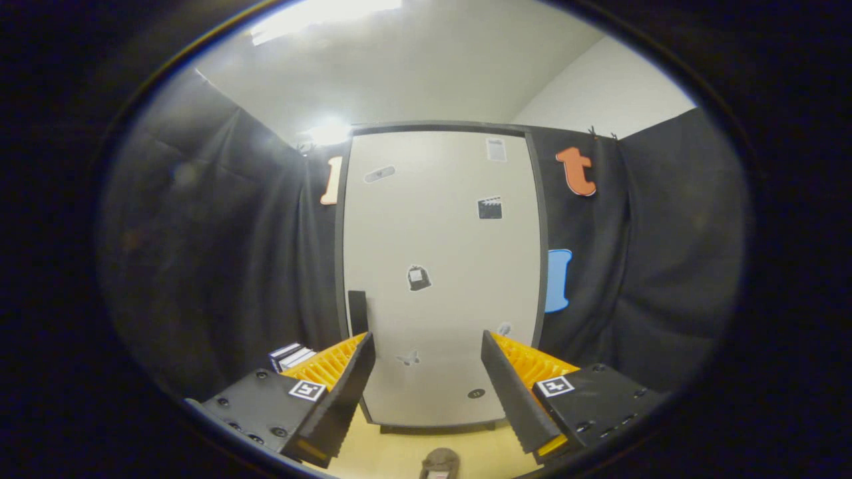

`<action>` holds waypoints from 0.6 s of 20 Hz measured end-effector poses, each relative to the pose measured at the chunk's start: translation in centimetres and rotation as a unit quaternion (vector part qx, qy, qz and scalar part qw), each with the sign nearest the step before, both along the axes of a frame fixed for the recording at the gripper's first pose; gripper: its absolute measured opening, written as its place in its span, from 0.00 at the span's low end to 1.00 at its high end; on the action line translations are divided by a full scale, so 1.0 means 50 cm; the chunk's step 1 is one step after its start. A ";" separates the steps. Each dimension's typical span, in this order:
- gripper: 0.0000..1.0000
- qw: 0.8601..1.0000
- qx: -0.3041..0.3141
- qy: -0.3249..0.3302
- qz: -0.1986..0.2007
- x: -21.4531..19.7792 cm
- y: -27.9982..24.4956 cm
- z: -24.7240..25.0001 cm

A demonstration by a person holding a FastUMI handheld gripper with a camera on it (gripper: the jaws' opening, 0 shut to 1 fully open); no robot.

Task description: Open the shoe cabinet door, grab the shoes and put them into the shoe cabinet, then close the shoe cabinet door.

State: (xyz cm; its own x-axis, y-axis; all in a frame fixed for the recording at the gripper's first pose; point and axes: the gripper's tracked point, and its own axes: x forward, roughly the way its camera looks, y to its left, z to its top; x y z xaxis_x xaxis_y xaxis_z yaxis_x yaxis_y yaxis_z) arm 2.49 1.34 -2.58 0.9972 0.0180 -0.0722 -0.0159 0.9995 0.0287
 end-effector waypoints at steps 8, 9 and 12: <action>0.99 1.000 0.014 0.013 0.002 0.085 0.086 -0.035; 0.99 1.000 0.017 0.014 0.004 0.101 0.103 -0.044; 0.98 0.999 0.026 0.017 0.008 0.156 0.149 -0.064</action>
State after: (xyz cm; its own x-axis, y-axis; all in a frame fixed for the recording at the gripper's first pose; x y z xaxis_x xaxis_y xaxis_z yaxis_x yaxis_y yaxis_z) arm 10.30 8.78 -5.80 0.9937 0.0388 -0.1052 -0.0301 0.9961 0.0823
